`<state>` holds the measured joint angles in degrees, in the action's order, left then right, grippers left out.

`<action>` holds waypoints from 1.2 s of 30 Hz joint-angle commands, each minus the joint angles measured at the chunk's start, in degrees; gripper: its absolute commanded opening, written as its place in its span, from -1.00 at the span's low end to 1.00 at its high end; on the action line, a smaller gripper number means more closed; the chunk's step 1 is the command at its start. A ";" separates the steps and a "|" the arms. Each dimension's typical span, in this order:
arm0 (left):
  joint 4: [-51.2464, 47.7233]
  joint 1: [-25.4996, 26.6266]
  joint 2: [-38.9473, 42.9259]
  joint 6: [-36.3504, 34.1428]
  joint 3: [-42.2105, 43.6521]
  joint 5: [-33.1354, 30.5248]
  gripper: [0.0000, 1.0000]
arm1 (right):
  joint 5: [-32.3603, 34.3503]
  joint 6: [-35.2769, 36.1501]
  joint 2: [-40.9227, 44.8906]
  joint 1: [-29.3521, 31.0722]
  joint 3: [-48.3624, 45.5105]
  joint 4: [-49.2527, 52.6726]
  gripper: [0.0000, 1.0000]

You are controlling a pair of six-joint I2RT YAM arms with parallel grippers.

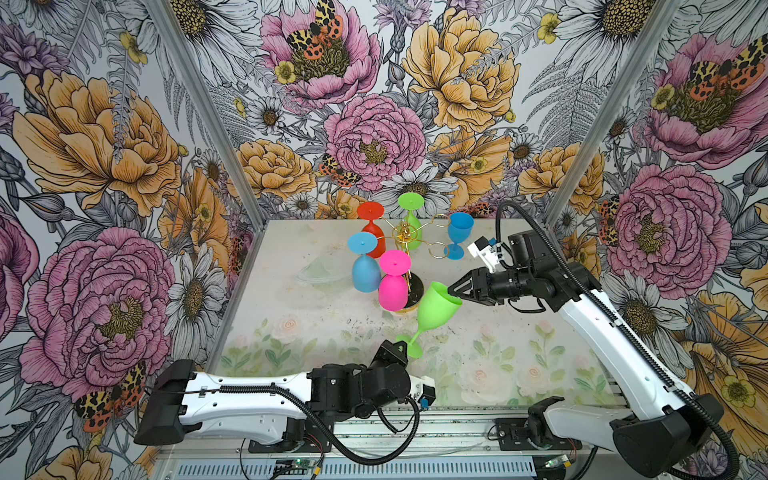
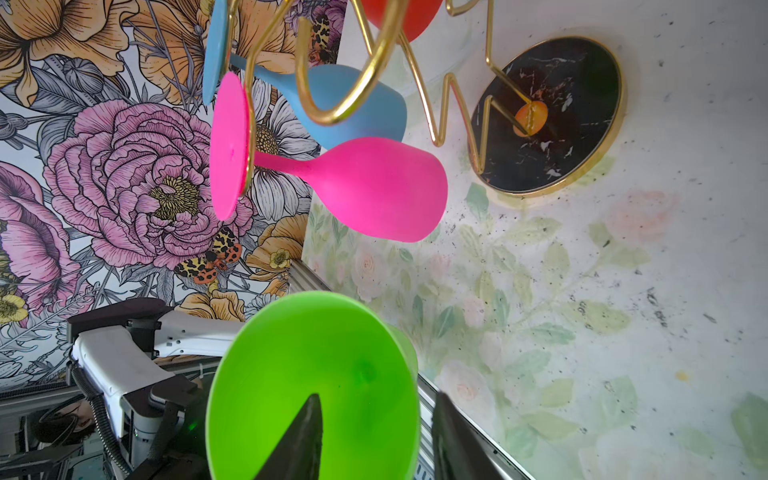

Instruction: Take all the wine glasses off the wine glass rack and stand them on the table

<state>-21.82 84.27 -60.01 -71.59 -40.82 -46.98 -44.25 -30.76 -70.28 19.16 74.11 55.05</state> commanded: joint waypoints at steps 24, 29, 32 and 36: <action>8.14 -0.08 2.67 -6.59 4.99 -2.52 -0.57 | 0.01 6.49 -1.90 0.14 -1.94 3.11 -1.00; 6.51 0.37 4.46 -5.90 6.18 -2.93 -0.39 | 0.47 7.37 -2.04 -0.22 -1.77 3.66 -1.00; 5.88 0.81 4.88 -4.79 6.71 -3.16 -0.23 | 0.83 7.71 -2.03 -0.77 -1.75 3.84 -1.00; 5.33 1.57 5.16 -2.53 6.98 -2.85 0.05 | 1.73 7.95 -1.74 -2.06 -1.71 3.94 -1.00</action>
<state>-15.38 85.08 -55.90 -76.64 -34.59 -49.15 -43.16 -24.08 -72.20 18.13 72.20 59.35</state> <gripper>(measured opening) 0.502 0.044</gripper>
